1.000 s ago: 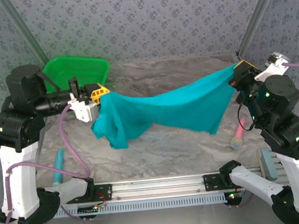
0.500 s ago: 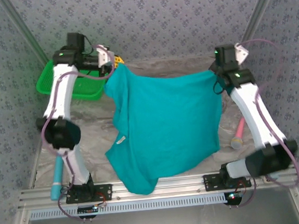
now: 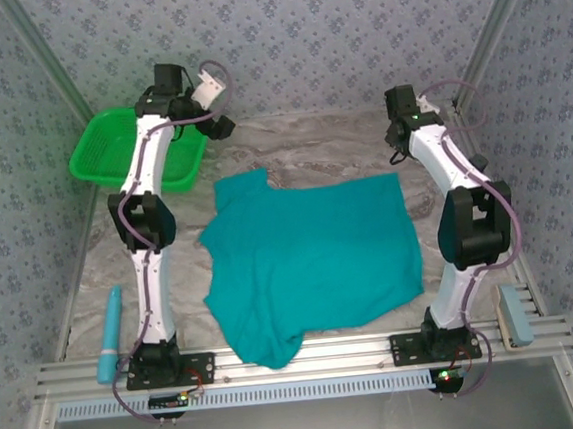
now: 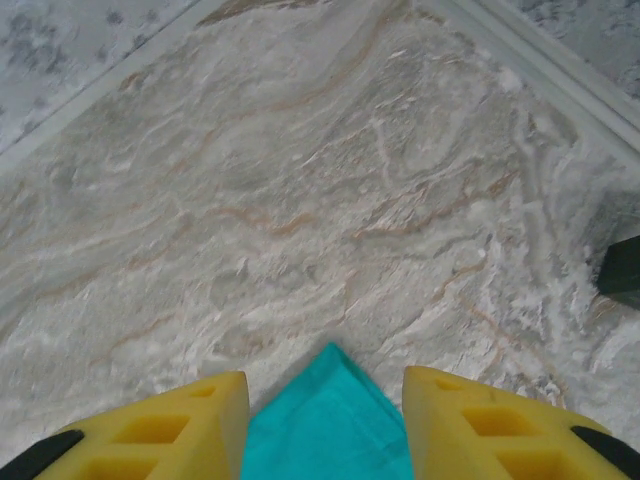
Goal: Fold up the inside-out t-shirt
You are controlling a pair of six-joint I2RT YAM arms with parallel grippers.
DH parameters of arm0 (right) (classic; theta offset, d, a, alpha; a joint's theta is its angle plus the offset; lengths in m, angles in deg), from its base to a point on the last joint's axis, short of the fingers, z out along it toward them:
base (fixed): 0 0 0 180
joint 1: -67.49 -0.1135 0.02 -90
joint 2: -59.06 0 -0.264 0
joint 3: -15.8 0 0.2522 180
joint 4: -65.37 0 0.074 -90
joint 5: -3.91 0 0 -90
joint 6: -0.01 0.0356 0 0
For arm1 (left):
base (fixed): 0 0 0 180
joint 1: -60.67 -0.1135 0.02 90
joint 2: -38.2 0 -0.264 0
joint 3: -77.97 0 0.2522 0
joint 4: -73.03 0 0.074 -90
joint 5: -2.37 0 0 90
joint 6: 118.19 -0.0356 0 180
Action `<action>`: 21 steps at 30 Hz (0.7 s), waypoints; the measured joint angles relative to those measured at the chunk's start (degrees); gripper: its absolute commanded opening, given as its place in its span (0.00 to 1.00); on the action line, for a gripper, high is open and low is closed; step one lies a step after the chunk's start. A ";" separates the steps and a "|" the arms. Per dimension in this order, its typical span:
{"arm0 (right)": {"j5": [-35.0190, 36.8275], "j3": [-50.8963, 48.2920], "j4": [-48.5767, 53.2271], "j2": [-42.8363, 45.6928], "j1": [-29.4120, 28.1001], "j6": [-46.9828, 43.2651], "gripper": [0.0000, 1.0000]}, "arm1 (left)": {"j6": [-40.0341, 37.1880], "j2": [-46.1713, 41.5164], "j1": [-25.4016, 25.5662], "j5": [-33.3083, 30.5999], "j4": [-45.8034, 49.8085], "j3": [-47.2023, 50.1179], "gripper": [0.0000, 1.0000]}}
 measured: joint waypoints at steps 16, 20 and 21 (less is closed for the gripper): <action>-14.95 -23.98 -0.79 8.61 -2.86 -5.62 0.39 | 39.98 -17.09 16.28 -13.92 -2.21 45.77 1.00; -17.42 -26.64 -2.14 8.92 -2.75 -6.23 0.32 | 43.50 -16.02 16.98 -18.14 -2.78 50.82 1.00; -17.73 -26.73 -2.93 8.44 -2.49 -6.14 0.30 | 43.85 -15.50 16.33 -19.23 -3.67 50.64 1.00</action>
